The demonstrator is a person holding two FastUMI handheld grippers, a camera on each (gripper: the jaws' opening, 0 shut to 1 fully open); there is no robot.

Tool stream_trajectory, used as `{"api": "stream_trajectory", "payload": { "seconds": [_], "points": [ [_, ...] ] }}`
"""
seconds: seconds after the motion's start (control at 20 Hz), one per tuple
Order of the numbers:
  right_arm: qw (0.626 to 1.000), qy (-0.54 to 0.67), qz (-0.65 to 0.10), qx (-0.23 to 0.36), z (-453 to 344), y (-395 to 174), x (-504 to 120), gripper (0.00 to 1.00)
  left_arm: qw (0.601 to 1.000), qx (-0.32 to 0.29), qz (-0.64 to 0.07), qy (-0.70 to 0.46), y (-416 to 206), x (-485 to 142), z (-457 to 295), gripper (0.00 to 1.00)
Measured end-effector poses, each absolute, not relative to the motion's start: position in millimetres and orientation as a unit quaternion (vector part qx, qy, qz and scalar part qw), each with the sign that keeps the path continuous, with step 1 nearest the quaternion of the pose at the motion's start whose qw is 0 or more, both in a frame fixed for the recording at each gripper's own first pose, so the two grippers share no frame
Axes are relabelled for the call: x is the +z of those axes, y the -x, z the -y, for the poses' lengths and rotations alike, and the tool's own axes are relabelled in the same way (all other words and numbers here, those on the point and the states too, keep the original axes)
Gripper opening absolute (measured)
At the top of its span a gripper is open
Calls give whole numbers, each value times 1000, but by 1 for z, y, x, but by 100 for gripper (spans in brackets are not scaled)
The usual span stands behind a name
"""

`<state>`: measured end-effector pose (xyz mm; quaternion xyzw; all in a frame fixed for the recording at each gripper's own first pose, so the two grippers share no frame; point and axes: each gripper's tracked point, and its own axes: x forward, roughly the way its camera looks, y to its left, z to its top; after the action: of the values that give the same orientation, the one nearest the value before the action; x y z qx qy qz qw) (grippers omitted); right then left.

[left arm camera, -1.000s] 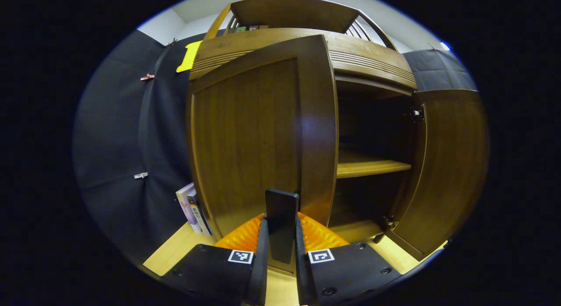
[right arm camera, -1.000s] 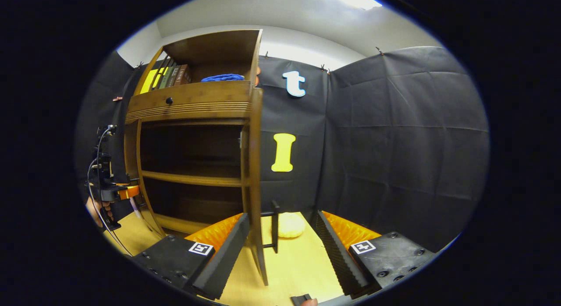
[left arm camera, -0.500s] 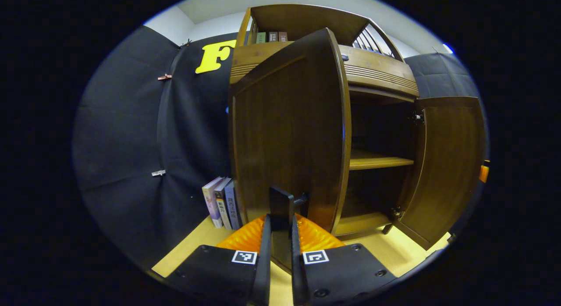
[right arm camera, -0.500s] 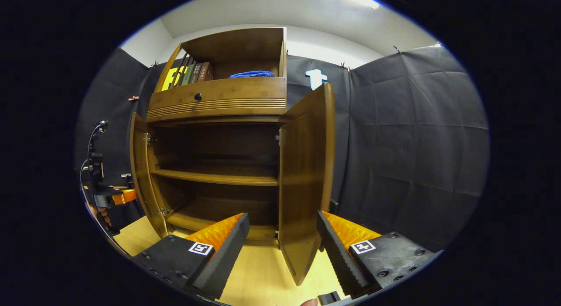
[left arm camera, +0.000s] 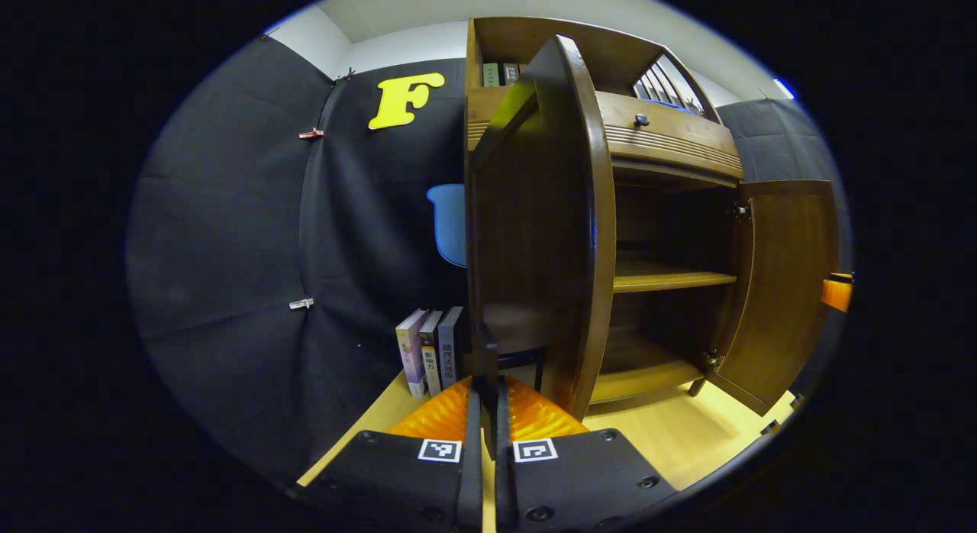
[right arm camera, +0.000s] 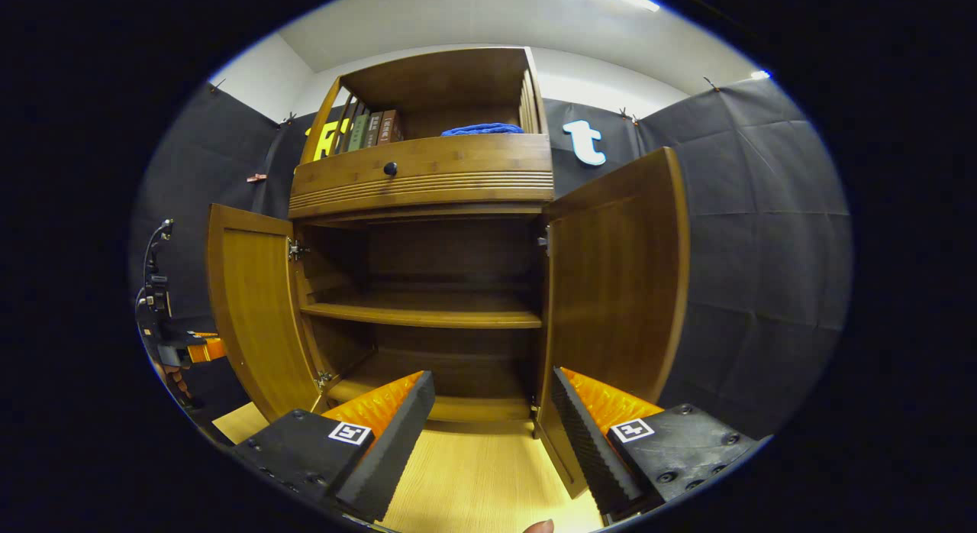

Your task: Open the right door of the double-door shoe cabinet with the right hand, and open the left door with the left hand.

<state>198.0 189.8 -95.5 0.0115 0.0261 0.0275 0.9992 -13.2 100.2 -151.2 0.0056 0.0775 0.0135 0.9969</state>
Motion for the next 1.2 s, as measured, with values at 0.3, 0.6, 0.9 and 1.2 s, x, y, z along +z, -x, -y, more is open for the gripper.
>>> {"api": "stream_trajectory", "payload": {
  "seconds": [0.3, 0.6, 0.9, 1.2],
  "points": [
    [998, -3, -11, 59, -224, -231, -67, 96, 997, 11, -73, 1, 21, -155, -140, 0],
    [995, -25, -19, 90, -259, -238, -69, 99, 996, 21, -82, -8, 37, -161, -147, 10],
    [994, -28, -31, 97, -262, -240, -79, 98, 995, 55, -82, -6, 69, -159, -138, 8],
    [995, -25, -22, 95, -257, -248, -75, 98, 998, 41, -52, 6, 99, -124, -100, 13]
  ]
}}
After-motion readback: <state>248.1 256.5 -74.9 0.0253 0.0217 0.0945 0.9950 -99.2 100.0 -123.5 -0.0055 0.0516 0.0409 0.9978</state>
